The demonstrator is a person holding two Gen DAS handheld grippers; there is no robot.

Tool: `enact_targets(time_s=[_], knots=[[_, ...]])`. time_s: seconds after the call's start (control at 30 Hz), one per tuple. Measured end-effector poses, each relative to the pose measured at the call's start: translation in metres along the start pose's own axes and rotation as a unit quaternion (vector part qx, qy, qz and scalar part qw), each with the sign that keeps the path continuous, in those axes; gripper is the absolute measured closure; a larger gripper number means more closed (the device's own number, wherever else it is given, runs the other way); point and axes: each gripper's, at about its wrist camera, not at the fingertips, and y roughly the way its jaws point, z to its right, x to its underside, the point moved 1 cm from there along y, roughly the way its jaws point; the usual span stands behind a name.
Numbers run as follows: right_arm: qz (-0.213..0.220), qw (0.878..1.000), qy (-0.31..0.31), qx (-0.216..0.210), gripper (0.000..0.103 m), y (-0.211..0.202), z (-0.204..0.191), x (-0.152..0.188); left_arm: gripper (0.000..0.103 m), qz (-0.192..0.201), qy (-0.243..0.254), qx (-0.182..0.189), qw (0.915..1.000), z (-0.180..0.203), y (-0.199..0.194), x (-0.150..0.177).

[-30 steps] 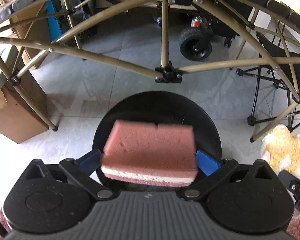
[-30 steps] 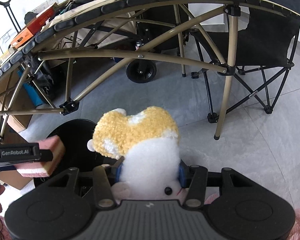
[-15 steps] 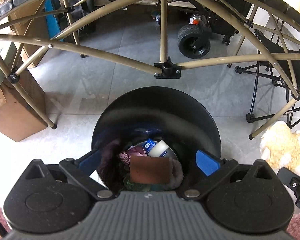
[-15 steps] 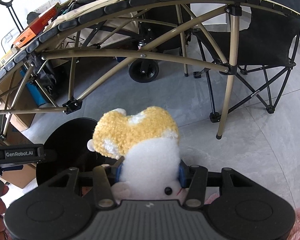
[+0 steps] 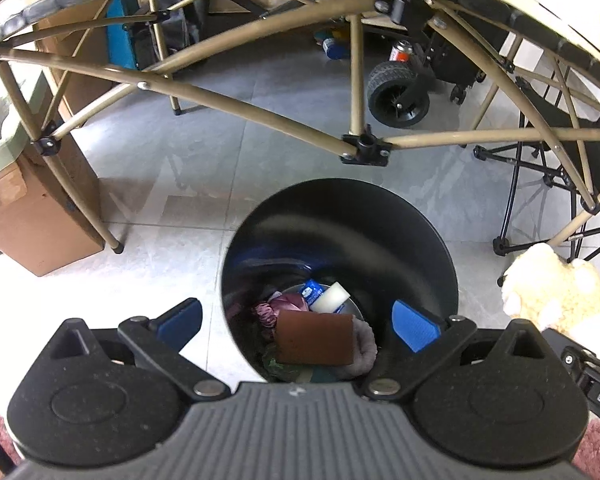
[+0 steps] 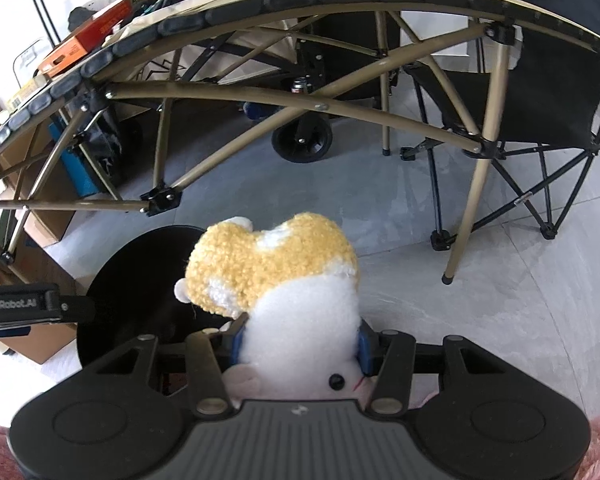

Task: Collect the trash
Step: 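Move the right tool over the bin and open it to drop the plush toy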

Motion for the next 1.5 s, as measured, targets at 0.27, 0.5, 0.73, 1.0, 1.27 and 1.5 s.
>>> enact_targets(time_s=[0.27,0.5,0.73,1.0,1.27,1.5], knots=[[0.002,0.999,-0.031,-0.015,0.054,0.005,-0.033,0.0,0.0,0.014,-0.037,-0.008,0.9992,-0.041,-0.013,0.004],[-0.001,0.998,-0.06,-0.021,0.054,0.013,-0.063,0.0,0.0,0.024,-0.06,-0.008,0.9979,-0.073,-0.024,0.008],[0.001,0.996,-0.09,-0.021,0.054,0.026,-0.099,0.0,0.0,0.028,-0.079,-0.009,0.9964,-0.098,-0.031,0.012],[-0.008,0.994,-0.11,-0.019,0.054,0.038,-0.122,0.003,0.0,0.027,-0.086,-0.004,0.9959,-0.113,-0.034,0.015],[-0.025,0.993,-0.115,-0.022,0.054,0.049,-0.133,0.004,0.0,0.007,-0.095,-0.015,0.9953,-0.124,-0.027,0.018],[-0.035,0.992,-0.119,-0.017,0.051,0.055,-0.138,0.003,0.0,-0.001,-0.088,-0.012,0.9961,-0.123,-0.024,0.02]])
